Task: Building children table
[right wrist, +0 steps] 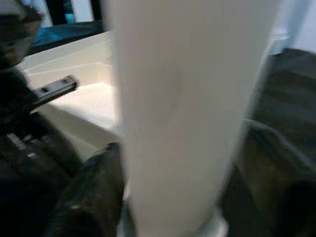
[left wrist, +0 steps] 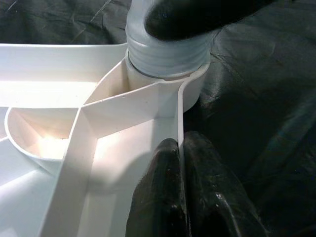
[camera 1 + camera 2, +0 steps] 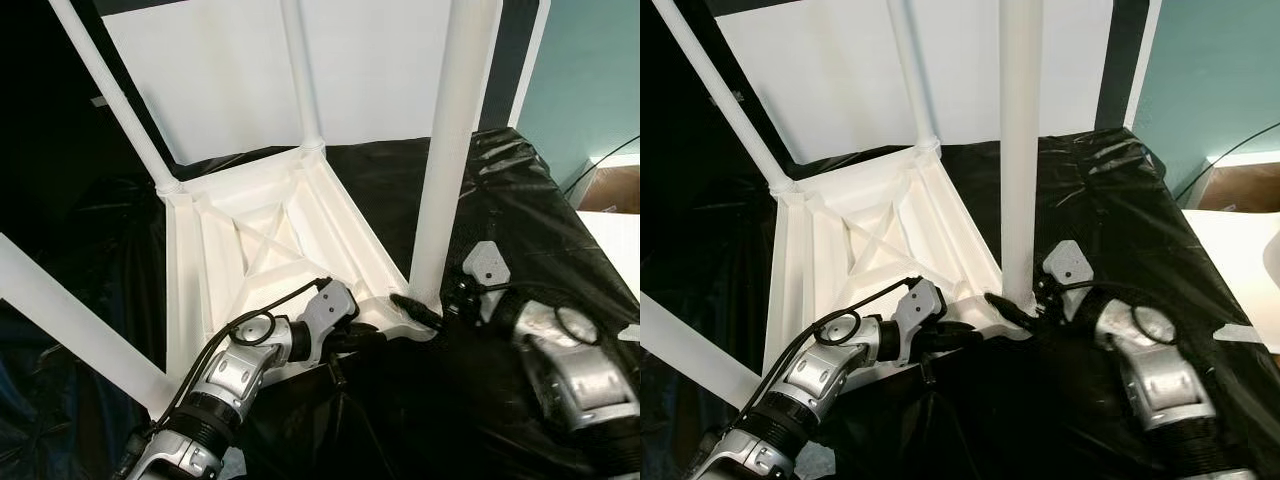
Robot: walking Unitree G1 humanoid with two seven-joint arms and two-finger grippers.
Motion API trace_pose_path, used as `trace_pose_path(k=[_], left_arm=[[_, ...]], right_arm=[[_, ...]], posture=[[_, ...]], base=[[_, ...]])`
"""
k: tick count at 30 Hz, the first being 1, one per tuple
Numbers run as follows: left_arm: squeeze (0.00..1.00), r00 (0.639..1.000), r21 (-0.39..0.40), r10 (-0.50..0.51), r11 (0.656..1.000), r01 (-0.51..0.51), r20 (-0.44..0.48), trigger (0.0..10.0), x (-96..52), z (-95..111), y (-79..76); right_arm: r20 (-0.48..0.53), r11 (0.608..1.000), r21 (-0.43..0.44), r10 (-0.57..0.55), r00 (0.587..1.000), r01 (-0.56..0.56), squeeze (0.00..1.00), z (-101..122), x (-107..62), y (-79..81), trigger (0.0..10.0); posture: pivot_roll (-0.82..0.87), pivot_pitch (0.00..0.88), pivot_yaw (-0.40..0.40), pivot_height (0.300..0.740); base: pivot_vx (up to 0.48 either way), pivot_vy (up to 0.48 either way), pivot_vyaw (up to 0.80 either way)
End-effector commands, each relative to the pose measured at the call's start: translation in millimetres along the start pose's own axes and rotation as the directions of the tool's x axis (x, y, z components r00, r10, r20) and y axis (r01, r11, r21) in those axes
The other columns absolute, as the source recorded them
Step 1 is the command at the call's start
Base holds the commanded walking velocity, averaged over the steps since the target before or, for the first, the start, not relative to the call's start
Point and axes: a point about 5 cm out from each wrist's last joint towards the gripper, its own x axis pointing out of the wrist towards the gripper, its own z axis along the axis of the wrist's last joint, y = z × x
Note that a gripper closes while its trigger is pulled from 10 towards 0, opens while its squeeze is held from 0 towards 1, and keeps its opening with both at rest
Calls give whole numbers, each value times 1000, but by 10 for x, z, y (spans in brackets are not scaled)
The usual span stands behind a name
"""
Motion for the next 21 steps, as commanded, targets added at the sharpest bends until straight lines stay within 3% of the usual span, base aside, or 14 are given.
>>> trace_pose_path(k=[1, 2, 9, 15, 16, 17, 18, 20, 21], left_arm=[[0, 996, -138, -83, 987, 77, -44, 10000, 3, -339, -160], [0, 996, -137, -79, 988, 73, -43, 10000, 3, -335, -159], [0, 996, -144, -74, 987, 67, -40, 10000, -8, -341, -170], [0, 996, -147, -74, 987, 67, -41, 10000, -9, -347, -182], [0, 996, -147, -74, 987, 67, -41, 10000, -10, -347, -183], [0, 996, -147, -75, 987, 68, -42, 10000, -9, -344, -183], [0, 996, -147, -75, 987, 68, -42, 10000, -9, -344, -183], [0, 996, -147, -77, 987, 69, -46, 10000, -24, -339, -175], [0, 996, -147, -77, 987, 69, -47, 10000, -31, -339, -172]], right_arm=[[-13, 999, 3, 37, 999, -37, 0, -13, 32, 37, 824], [-45, 992, 42, 120, 992, -118, 0, -40, -15, 30, 0], [-113, 983, 96, 165, 980, -155, 0, -182, -63, 61, 0], [-72, 982, 190, 3, 997, 11, 0, -219, 57, 171, 0], [-50, 975, 211, -64, 997, 73, 0, -209, 92, 184, 0], [32, 942, 187, -288, 957, 277, 0, -156, 92, 203, 0], [32, 942, 187, -288, 957, 277, 0, -156, 92, 203, 0], [93, 823, 190, -558, 824, 536, 0, -122, -10, 256, 0], [96, 785, 194, -612, 785, 589, 0, -123, -42, 268, 0]], posture=[[-69, 0, 82, 740], [-69, 0, 82, 740], [-54, 0, 73, 740], [-51, 0, 72, 740], [-52, 0, 75, 740], [-50, 0, 76, 740], [-50, 0, 76, 740], [-43, 0, 81, 740], [-43, 0, 81, 740]], base=[[0, 0, 0], [0, 0, 0], [0, 0, 0], [0, 0, 0], [0, 0, 0], [0, 0, 0], [0, 0, 0], [0, 0, 0], [0, 0, 0]])
